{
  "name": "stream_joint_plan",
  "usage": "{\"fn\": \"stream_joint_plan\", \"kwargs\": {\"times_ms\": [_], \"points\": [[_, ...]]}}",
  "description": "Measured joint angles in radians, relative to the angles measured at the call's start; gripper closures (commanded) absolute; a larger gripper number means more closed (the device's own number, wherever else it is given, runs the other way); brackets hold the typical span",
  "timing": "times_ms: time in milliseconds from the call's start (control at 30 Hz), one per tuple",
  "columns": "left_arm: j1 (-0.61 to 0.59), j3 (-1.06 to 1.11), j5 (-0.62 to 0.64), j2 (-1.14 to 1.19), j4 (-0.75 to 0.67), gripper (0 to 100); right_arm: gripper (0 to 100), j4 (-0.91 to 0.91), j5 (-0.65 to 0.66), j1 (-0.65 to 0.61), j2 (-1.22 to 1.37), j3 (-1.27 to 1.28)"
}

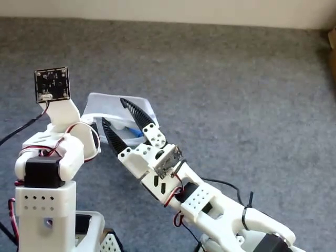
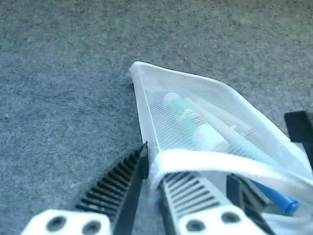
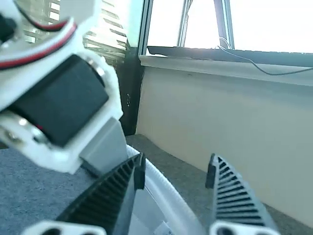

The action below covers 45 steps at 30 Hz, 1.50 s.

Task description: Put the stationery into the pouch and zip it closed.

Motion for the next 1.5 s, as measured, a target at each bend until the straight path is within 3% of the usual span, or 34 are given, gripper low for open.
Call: {"fn": "stream_joint_plan", "kwargs": {"times_ms": [100, 200, 367, 900, 1067, 1500], "points": [[0.000, 0.000, 0.000, 0.000, 0.000, 99, 80.8, 0.006, 0.000, 0.009, -0.057, 0.011], [0.003, 0.000, 0.002, 0.000, 0.000, 99, 80.8, 0.121, 0.000, 0.044, -0.157, 0.014], [0.005, 0.000, 0.002, 0.000, 0.000, 99, 80.8, 0.440, 0.000, 0.117, -0.334, 0.009], [0.000, 0.054, 0.002, -0.005, -0.021, 99, 80.8, 1.448, 0.000, 0.127, -0.793, -0.219], [0.000, 0.054, 0.002, -0.005, -0.021, 99, 80.8, 1.554, 0.000, 0.127, -0.944, -0.172], [0.000, 0.063, 0.002, -0.002, -0.025, 99, 80.8, 1.517, -0.002, 0.092, -1.212, 0.198]]}}
